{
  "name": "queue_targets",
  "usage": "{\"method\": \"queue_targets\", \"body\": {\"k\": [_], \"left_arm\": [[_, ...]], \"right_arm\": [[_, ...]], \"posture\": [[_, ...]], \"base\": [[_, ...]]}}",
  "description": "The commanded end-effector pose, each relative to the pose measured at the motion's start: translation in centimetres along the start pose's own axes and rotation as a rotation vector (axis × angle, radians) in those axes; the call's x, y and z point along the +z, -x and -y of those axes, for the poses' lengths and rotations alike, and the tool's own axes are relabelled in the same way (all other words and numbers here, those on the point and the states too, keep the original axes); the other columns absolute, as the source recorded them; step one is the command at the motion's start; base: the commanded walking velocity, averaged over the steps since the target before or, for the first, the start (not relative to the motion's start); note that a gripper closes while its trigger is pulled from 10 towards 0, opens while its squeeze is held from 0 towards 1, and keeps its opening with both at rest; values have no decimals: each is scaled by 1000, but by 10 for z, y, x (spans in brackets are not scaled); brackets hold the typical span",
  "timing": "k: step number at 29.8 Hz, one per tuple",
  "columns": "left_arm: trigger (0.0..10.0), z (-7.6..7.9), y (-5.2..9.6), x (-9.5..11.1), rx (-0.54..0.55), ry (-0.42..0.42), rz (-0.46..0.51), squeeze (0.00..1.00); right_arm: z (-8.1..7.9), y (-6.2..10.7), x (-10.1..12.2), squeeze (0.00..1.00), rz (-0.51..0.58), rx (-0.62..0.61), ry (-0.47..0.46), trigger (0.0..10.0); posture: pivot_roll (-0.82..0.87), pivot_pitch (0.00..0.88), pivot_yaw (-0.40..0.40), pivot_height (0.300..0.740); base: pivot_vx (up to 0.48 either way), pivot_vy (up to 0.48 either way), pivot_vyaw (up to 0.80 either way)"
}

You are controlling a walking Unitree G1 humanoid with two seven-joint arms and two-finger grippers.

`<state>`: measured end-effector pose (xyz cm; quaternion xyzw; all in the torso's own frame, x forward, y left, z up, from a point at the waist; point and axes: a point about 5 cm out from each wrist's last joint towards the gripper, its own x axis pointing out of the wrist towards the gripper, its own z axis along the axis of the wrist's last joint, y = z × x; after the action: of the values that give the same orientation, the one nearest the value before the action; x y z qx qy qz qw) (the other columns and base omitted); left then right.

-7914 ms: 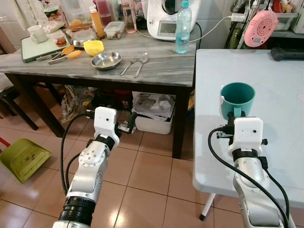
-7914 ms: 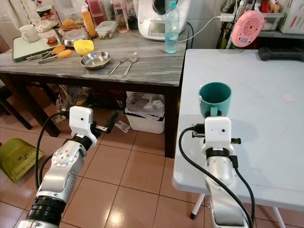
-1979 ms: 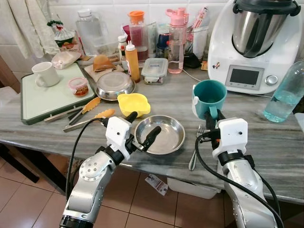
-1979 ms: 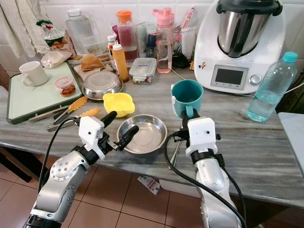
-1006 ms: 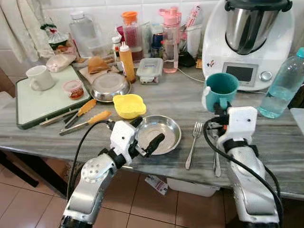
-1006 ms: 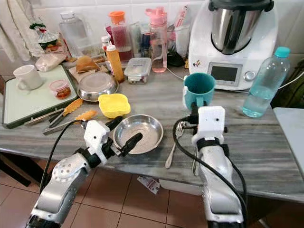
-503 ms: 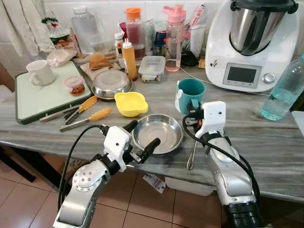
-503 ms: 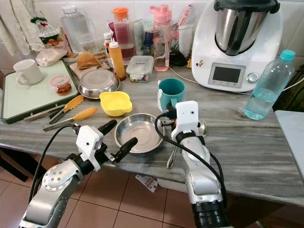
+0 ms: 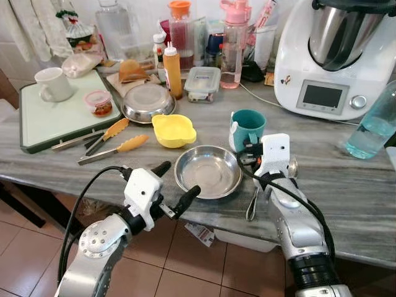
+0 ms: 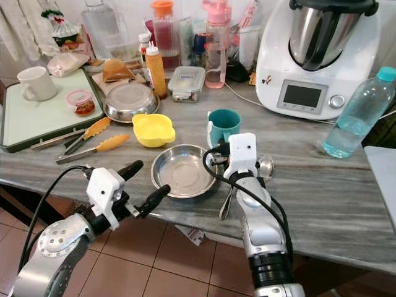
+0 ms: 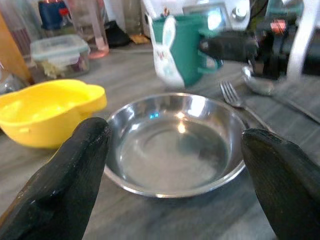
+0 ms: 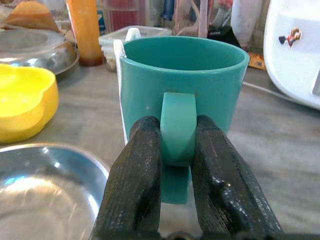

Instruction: Setting the table

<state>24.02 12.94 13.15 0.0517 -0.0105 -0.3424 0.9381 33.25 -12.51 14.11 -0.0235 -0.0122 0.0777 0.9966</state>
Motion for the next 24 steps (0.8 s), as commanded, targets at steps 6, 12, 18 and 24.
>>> {"method": "queue_targets", "body": {"k": [6, 12, 18, 24], "left_arm": [[10000, 0, 13, 6, 30, -5, -15, 0], [10000, 2, 24, 5, 40, -6, -43, 0], [10000, 0, 25, 6, 58, -16, -49, 0], [10000, 3, 23, 5, 63, -8, -50, 0]], "right_arm": [[2, -10, 4, 0, 20, -2, -7, 10000], [-14, -10, -8, 0, -17, 51, -50, 10000], [-26, -9, -12, 0, -28, 91, -51, 10000], [-23, -5, -15, 1000, -19, 87, -10, 10000]], "posture": [[43, 119, 31, 740], [74, 112, 26, 740], [83, 101, 16, 740], [74, 90, 11, 740]], "base": [[0, 0, 0], [0, 0, 0], [0, 0, 0], [0, 0, 0]]}}
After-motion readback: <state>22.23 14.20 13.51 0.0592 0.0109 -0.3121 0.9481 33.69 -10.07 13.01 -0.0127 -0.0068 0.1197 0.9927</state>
